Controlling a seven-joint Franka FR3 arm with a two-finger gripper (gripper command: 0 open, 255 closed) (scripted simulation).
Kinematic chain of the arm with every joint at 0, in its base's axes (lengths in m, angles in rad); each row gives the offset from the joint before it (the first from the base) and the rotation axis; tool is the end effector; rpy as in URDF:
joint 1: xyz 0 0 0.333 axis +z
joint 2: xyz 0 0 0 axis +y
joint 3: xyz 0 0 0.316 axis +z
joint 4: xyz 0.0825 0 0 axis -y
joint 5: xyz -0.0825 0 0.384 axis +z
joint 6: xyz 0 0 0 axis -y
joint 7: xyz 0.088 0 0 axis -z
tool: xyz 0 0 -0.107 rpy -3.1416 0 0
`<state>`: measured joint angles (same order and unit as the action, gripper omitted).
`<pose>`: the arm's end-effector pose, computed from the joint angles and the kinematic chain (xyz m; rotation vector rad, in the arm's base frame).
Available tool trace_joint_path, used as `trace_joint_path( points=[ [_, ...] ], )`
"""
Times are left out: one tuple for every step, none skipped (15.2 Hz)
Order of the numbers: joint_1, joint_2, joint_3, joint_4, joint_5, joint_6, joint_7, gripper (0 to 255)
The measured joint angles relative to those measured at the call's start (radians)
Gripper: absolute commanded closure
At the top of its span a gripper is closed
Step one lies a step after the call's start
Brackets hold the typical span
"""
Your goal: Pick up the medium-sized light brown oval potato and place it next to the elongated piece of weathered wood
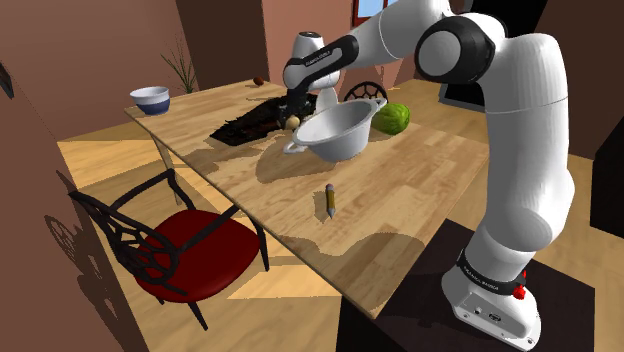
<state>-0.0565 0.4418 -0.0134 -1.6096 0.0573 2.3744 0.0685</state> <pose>0.7042 -0.0473 0.4055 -3.0498 0.2613 -0.4988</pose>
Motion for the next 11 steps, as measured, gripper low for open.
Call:
trace_joint_path(
  points=[
    [-0.009, 0.014, 0.003, -0.002, 0.005, 0.036, -0.013, 255],
    [-0.01, 0.036, 0.003, 0.012, 0.004, 0.053, -0.012, 255],
    [-0.011, 0.041, 0.006, 0.001, 0.005, 0.086, -0.015, 255],
    [-0.012, 0.042, 0.006, 0.0, 0.003, 0.085, -0.013, 255],
    [-0.015, 0.046, 0.008, -0.015, 0.004, 0.122, -0.016, 255],
    [-0.006, 0.048, 0.008, -0.018, -0.002, 0.119, -0.002, 255],
    [-0.014, 0.03, 0.011, -0.032, 0.001, 0.096, -0.011, 255],
    [-0.019, 0.041, 0.011, -0.025, 0.001, 0.094, -0.016, 255],
    [-0.017, 0.039, 0.01, -0.041, -0.001, 0.116, -0.01, 255],
    [-0.014, 0.052, 0.009, -0.017, -0.006, 0.101, -0.001, 255],
    [-0.02, 0.039, 0.013, -0.036, -0.002, 0.105, -0.01, 255]
  ],
)
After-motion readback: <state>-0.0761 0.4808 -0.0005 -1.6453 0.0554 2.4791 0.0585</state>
